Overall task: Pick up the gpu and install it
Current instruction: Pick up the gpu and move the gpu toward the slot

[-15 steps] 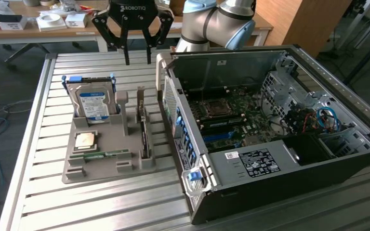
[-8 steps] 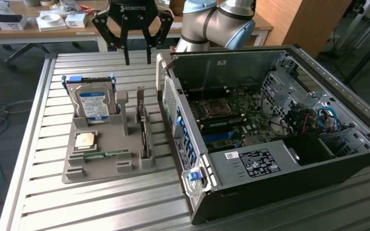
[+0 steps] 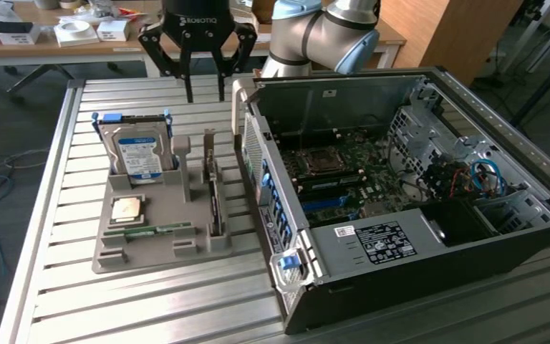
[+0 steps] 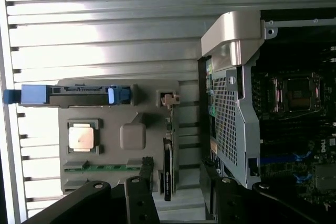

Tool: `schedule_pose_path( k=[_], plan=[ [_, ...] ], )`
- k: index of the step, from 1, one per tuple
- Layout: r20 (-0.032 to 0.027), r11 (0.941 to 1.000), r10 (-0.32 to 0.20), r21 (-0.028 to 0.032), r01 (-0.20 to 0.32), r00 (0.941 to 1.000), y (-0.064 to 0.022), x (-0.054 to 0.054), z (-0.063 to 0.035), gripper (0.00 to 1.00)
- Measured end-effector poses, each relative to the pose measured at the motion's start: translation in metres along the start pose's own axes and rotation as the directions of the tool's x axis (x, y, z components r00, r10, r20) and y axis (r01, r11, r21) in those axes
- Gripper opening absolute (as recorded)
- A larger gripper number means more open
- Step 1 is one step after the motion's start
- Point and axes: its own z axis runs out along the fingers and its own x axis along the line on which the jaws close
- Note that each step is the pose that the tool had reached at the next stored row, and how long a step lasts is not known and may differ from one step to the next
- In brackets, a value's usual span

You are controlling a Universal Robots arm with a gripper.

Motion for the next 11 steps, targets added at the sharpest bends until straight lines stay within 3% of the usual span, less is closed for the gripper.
schedule_pose_path(
  k=[11],
  plan=[
    [0.0000,1.0000,0.000,0.0000,0.000,1.0000,-0.0005,0.001,0.0191,0.49]
  ],
)
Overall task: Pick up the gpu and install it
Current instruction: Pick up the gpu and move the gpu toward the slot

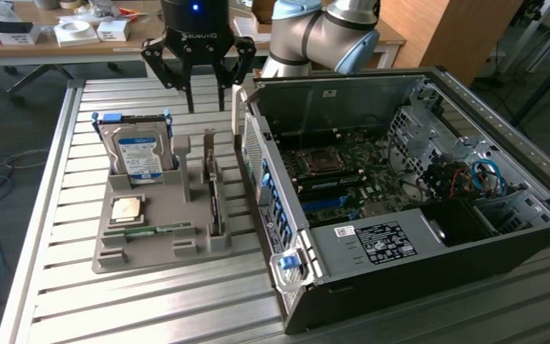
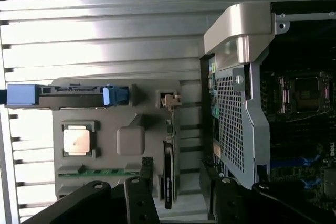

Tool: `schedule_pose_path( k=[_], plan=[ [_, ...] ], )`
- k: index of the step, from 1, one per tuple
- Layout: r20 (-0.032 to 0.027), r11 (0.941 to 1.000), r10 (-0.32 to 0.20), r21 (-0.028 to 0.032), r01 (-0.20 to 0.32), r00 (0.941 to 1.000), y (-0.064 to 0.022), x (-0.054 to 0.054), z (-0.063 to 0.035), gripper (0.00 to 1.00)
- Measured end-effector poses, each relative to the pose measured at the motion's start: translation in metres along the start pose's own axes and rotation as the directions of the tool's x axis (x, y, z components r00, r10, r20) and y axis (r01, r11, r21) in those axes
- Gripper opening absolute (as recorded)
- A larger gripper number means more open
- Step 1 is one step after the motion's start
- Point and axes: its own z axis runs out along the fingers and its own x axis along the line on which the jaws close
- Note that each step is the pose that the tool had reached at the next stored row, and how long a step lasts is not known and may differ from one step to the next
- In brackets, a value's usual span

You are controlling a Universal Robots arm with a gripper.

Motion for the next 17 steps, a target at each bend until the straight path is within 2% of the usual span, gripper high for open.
schedule_pose_path(
  k=[11,17],
  plan=[
    [-0.0001,1.0000,0.000,0.0001,0.000,1.0000,-0.0003,0.000,0.0107,0.49],
    [0.0000,1.0000,0.000,0.0000,0.000,1.0000,-0.0006,0.001,0.0208,0.49]
  ],
)
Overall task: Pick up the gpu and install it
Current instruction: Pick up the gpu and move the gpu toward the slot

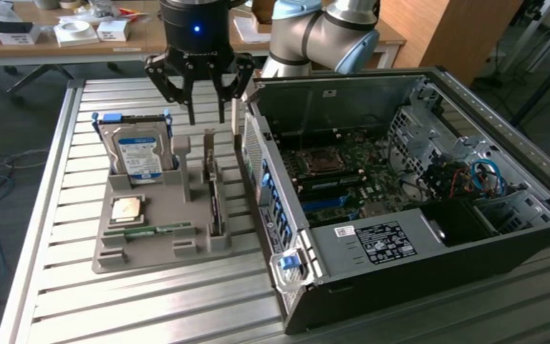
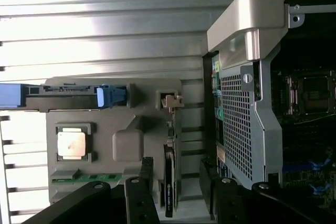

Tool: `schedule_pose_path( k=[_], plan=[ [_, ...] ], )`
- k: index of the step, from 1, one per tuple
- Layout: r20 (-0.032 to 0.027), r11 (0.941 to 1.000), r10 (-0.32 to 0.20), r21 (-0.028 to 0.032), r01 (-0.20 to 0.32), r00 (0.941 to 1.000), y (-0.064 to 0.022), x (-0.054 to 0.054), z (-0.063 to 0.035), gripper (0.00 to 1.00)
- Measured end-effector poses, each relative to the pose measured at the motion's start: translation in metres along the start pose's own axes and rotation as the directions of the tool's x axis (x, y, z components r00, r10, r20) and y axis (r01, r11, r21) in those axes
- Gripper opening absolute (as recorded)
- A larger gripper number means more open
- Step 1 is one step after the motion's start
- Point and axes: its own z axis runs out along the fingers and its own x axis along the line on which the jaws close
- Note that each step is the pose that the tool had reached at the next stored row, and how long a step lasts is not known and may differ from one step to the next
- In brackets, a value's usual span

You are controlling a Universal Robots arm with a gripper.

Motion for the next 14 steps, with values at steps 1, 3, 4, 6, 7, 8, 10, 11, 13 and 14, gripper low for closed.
schedule_pose_path(
  k=[1,3,4,6,7,8,10,11,13,14],
  plan=[
    [0.0000,1.0000,0.000,0.0000,0.000,1.0000,0.0000,0.0001,0.0017,0.49],
    [-0.0001,1.0000,0.000,0.0001,0.000,1.0000,-0.0001,0.0002,0.0051,0.49],
    [0.0000,1.0000,0.000,0.0000,0.000,1.0000,-0.0002,0.0003,0.0066,0.49],
    [0.0000,1.0000,0.000,0.0000,0.000,1.0000,-0.0002,0.0004,0.0088,0.49],
    [0.0000,1.0000,0.000,0.0000,0.000,1.0000,-0.0003,0.0004,0.0097,0.49],
    [0.0000,1.0000,0.000,0.0000,0.000,1.0000,-0.0003,0.0004,0.0102,0.49],
    [-0.0003,1.0000,0.000,0.0002,0.000,1.0000,-0.0003,0.0004,0.0102,0.49],
    [-0.0002,1.0000,0.000,0.0002,0.000,1.0000,-0.0003,0.0004,0.0103,0.49],
    [-0.0001,1.0000,0.000,0.0000,0.000,1.0000,-0.0003,0.0004,0.0104,0.49],
    [-0.0001,1.0000,0.000,0.0000,0.000,1.0000,-0.0003,0.0004,0.0104,0.49]
  ],
)
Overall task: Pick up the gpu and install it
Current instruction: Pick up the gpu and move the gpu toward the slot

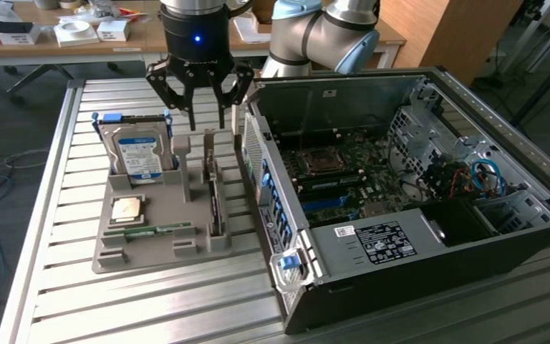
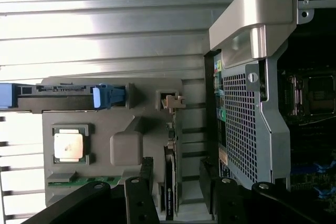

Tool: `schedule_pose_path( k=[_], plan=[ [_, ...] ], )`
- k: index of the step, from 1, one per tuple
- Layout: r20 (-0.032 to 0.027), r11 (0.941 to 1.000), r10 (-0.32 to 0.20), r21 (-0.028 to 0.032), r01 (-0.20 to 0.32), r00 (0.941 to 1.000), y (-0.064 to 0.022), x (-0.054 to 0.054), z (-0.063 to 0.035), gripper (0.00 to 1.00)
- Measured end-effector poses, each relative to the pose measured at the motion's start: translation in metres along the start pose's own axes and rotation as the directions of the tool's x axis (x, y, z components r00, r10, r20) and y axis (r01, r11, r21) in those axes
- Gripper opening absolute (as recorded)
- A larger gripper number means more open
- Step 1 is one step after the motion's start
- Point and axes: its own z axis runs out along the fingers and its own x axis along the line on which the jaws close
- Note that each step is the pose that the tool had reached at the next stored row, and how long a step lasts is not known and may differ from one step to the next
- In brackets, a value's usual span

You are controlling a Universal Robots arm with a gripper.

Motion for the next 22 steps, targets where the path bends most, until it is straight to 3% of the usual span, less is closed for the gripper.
schedule_pose_path(
  k=[4,22],
  plan=[
    [0.0000,1.0000,0.000,-0.0001,0.000,1.0000,-0.0021,0.000,0.0000,0.49],
    [0.0000,1.0000,0.000,0.0000,0.000,1.0000,-0.0263,0.002,-0.0008,0.49]
  ],
)
